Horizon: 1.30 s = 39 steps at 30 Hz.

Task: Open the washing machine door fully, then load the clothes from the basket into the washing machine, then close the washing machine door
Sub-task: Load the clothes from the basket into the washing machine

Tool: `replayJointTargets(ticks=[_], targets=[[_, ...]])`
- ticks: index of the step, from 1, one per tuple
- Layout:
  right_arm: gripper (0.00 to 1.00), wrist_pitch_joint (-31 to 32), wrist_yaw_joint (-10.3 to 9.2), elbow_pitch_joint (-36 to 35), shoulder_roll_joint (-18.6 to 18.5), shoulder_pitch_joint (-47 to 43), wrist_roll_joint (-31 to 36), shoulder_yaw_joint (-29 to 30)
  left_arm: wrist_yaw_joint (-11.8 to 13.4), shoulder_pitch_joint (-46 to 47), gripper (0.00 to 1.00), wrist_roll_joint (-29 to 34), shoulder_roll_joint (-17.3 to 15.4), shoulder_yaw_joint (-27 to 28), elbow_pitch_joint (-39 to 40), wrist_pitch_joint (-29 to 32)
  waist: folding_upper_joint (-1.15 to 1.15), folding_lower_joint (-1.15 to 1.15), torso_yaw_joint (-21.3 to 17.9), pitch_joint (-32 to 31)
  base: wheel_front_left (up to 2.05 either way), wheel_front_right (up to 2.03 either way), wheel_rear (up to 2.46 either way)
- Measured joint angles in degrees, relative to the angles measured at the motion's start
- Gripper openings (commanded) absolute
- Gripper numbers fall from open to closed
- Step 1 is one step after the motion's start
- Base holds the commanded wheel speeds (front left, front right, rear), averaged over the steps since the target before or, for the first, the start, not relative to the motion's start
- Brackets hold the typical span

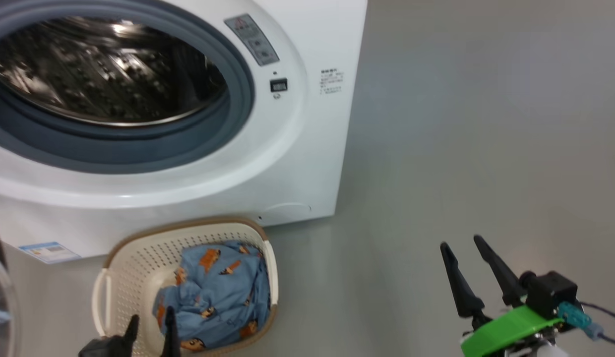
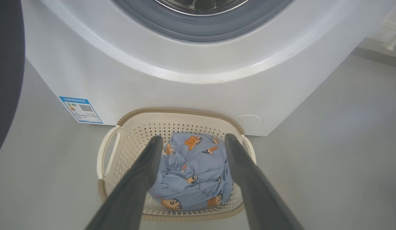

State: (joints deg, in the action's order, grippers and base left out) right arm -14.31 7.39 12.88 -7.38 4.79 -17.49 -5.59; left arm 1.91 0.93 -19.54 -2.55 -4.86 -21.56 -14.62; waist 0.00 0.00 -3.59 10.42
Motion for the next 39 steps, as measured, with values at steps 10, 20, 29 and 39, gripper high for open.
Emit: replayJointTargets(ticks=[10,20,29,39], targets=[[1.0,0.0,0.0,-0.91,-0.02,4.93,-0.31,-1.94,-4.61,12.68,1.0,-3.02,-0.27,-1.16,-18.9,0.51,0.0,0.01,-4.09,6.82,0.0,0.0,0.0],[1.0,-0.01,0.0,-2.55,0.14,8.35,-0.32,-3.71,-6.32,23.13,1.0,-6.03,-0.89,0.23,-33.21,0.6,0.0,0.01,-8.59,13.37,0.0,0.0,0.0],[1.0,-0.01,0.0,-4.21,0.35,9.71,-0.32,-4.11,-7.67,31.26,1.0,-8.62,-2.33,1.92,-43.05,2.1,0.0,0.01,-11.83,19.74,0.0,0.0,0.0],[1.0,-0.01,0.0,-6.54,0.18,10.96,-0.32,-2.99,-6.92,38.22,1.0,-10.13,-5.1,3.23,-48.98,2.32,0.0,0.01,-13.84,25.78,0.0,0.0,0.0]])
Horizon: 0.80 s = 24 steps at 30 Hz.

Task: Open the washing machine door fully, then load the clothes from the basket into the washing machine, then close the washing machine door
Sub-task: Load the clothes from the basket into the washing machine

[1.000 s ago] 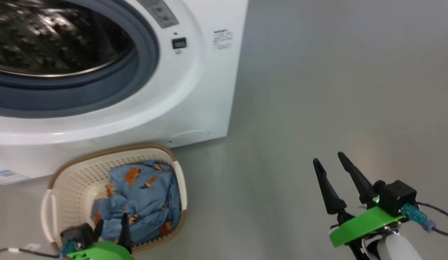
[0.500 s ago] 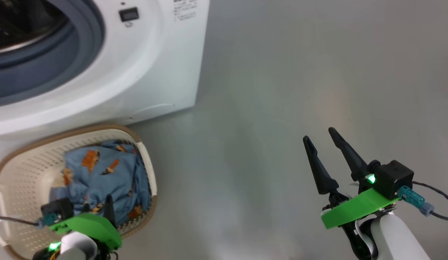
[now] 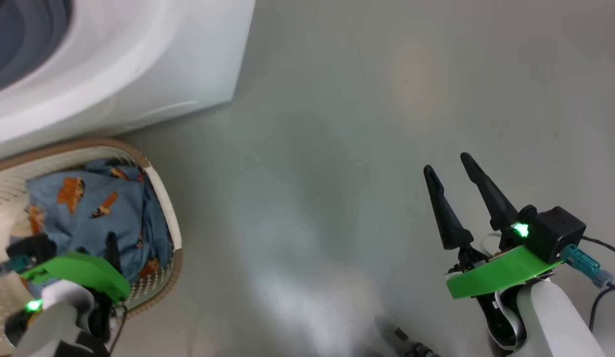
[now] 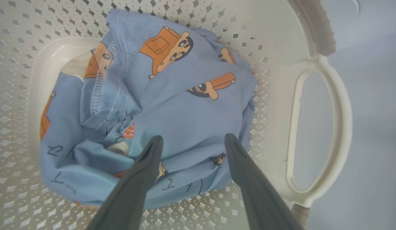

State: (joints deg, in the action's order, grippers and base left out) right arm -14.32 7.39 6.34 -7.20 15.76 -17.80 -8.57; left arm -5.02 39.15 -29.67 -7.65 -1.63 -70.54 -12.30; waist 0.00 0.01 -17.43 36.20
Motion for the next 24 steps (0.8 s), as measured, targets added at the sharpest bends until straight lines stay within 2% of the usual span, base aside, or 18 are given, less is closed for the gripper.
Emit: replayJointTargets(ticks=[10,19,24], targets=[[1.0,-0.07,0.0,-2.38,0.01,1.13,0.01,0.25,0.74,7.36,1.0,-0.12,-1.98,-0.64,-1.76,0.8,0.0,0.0,-0.58,6.71,0.0,0.0,0.0],[1.0,-0.4,0.0,-4.15,-0.01,2.02,0.0,0.8,3.3,12.79,1.0,1.05,-2.92,-2.55,-2.54,3.0,0.0,0.0,-0.41,12.81,0.0,0.0,0.0],[1.0,-0.4,0.0,-4.98,-0.04,2.3,0.01,1.18,3.89,14.94,1.0,1.3,-3.94,-3.26,-2.76,3.58,0.0,0.0,-0.16,15.54,0.0,0.0,0.0]])
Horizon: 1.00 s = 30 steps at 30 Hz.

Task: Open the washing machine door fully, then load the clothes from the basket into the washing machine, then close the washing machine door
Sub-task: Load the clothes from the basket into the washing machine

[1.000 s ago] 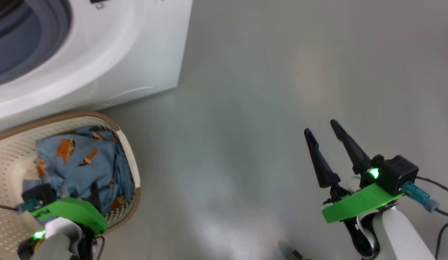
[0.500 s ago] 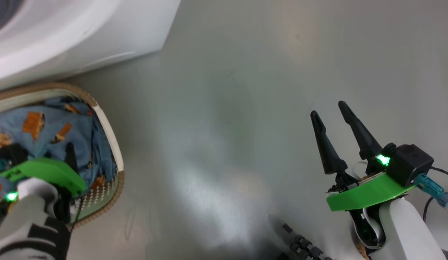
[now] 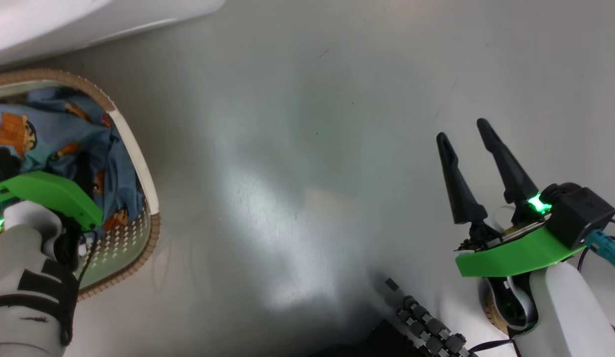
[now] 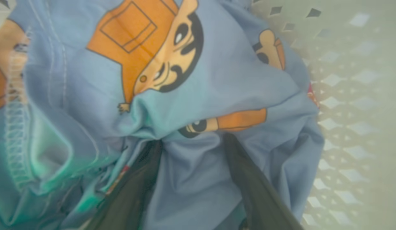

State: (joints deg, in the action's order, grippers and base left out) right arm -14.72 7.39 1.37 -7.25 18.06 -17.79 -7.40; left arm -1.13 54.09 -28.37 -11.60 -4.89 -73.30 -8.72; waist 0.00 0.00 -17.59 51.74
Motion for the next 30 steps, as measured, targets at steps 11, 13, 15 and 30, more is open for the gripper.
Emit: replayJointTargets(ticks=[11,13,15,30], targets=[[1.0,-0.01,0.0,-1.02,-1.64,0.45,0.0,0.94,1.93,1.8,0.0,1.59,1.02,-2.07,-0.45,-1.97,0.0,0.0,2.15,1.99,0.0,0.0,0.0],[1.0,-0.01,0.0,-0.98,-1.66,0.52,0.0,0.93,2.09,1.82,0.0,1.43,1.71,-1.85,-0.52,-2.57,0.0,0.0,2.58,1.84,0.0,0.0,0.0],[1.0,-0.01,0.0,-0.88,-1.67,0.55,0.0,0.88,2.38,1.62,0.0,0.89,2.43,-1.29,-0.57,-3.63,0.0,0.0,2.96,1.22,0.0,0.0,0.0],[1.0,-0.01,0.0,2.37,-1.75,0.27,-0.01,-0.75,2.98,-13.99,0.0,-0.32,5.19,4.57,13.51,-5.49,0.0,-0.01,6.47,-9.74,0.0,0.0,0.0]])
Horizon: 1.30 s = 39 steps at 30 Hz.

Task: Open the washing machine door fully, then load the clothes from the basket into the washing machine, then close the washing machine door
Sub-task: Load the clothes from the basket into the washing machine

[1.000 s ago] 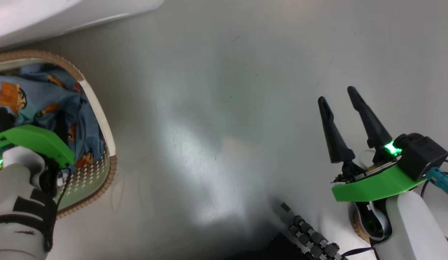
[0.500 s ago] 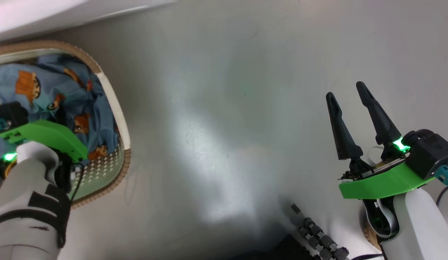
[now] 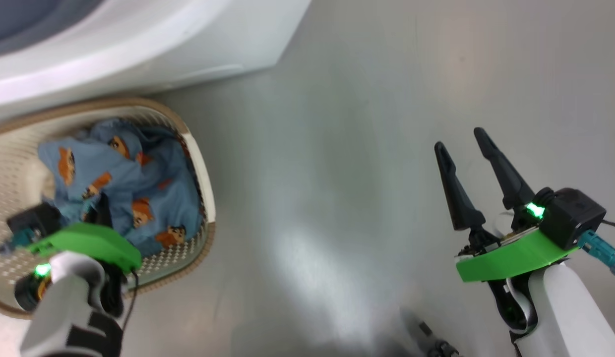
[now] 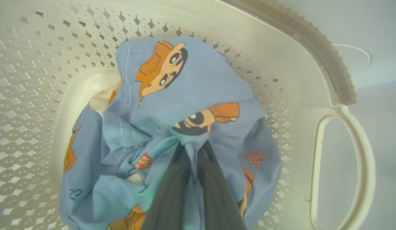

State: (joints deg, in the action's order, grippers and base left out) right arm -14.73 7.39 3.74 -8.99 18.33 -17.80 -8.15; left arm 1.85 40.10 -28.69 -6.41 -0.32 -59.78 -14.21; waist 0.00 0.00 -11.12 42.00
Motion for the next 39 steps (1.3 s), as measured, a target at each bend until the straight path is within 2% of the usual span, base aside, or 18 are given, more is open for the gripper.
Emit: replayJointTargets(ticks=[11,20,30,39], targets=[[1.0,0.0,0.0,3.05,0.03,-5.88,-0.49,-0.13,0.42,-16.39,0.0,5.48,3.74,4.19,16.7,0.0,0.0,-0.01,2.97,-12.34,0.0,0.0,0.0],[1.0,0.0,0.0,4.54,0.86,-11.84,-0.49,0.48,0.53,-28.63,0.0,6.91,4.31,4.1,28.56,0.0,0.0,-0.01,5.15,-22.67,0.0,0.0,0.0],[1.0,0.0,0.0,5.2,1.11,-16.56,-0.48,1.51,4.55,-38.91,0.0,5.68,4.27,-2.19,40.96,0.0,0.0,0.0,7.76,-32.23,0.0,0.0,0.0],[1.0,0.0,0.0,5.63,1.1,-20.69,-0.47,1.7,7.05,-46.5,0.0,5.58,4.19,-2.78,47.26,0.0,0.0,-0.01,9.52,-39.11,0.0,0.0,0.0]])
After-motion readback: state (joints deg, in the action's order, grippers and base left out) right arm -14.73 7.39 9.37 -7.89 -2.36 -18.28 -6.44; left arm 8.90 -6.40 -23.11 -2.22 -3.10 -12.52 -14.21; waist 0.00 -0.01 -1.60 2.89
